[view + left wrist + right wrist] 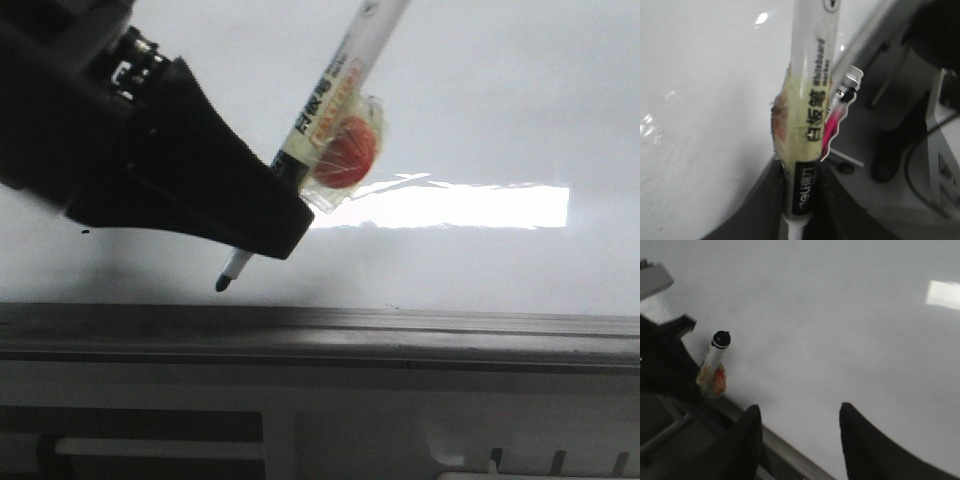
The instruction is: Write number 6 on whiteboard
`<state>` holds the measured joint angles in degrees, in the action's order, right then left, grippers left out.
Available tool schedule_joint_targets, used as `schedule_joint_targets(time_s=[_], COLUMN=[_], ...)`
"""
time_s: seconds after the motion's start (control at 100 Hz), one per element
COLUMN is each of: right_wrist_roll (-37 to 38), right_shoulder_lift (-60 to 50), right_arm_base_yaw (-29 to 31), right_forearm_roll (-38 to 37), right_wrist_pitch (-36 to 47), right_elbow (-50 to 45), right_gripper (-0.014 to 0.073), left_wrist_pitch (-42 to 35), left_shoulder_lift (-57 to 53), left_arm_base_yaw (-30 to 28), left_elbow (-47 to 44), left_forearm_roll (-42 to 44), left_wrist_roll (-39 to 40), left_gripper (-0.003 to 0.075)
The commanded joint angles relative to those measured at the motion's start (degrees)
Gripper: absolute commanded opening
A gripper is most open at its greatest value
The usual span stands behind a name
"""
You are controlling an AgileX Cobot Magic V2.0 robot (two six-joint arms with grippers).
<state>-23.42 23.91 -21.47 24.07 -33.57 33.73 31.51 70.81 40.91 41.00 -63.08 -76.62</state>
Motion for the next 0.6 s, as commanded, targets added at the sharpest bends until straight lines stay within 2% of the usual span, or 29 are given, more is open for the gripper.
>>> schedule_joint_targets(time_s=[0.0, 0.09, 0.26, 0.41, 0.5, 0.59], right_wrist_roll=[-6.5, -9.0, -10.7, -10.7, -10.7, -10.7], right_shoulder_lift=[5.4, 9.0, 14.5, 18.8, 21.6, 23.8], right_arm_base_yaw=[-4.2, -9.2, -18.1, -25.1, -27.4, -28.5], right_forearm_roll=[1.9, 1.9, 1.9, 1.9, 1.9, 1.9], right_wrist_pitch=[1.5, 2.1, 5.6, 11.8, 15.9, 19.5], right_elbow=[2.6, 2.6, 2.6, 2.6, 2.6, 2.6], right_gripper=[0.0321, 0.0324, 0.0332, 0.0445, 0.0516, 0.0523], left_wrist_pitch=[1.8, 1.2, -0.3, -1.6, -1.6, -1.6], left_shoulder_lift=[-2.9, -3.7, -3.7, -3.7, -3.7, -3.7], left_arm_base_yaw=[1.9, 3.8, 4.9, 5.7, 6.3, 6.8], left_elbow=[2.1, 2.1, 2.1, 2.1, 2.1, 2.1], left_forearm_roll=[7.9, 14.9, 15.2, 14.9, 14.9, 14.8], left_wrist_roll=[-6.2, -6.5, -6.5, -6.5, -6.5, -6.5], left_gripper=[-0.0019, -0.0019, -0.0019, -0.0019, -0.0019, -0.0019])
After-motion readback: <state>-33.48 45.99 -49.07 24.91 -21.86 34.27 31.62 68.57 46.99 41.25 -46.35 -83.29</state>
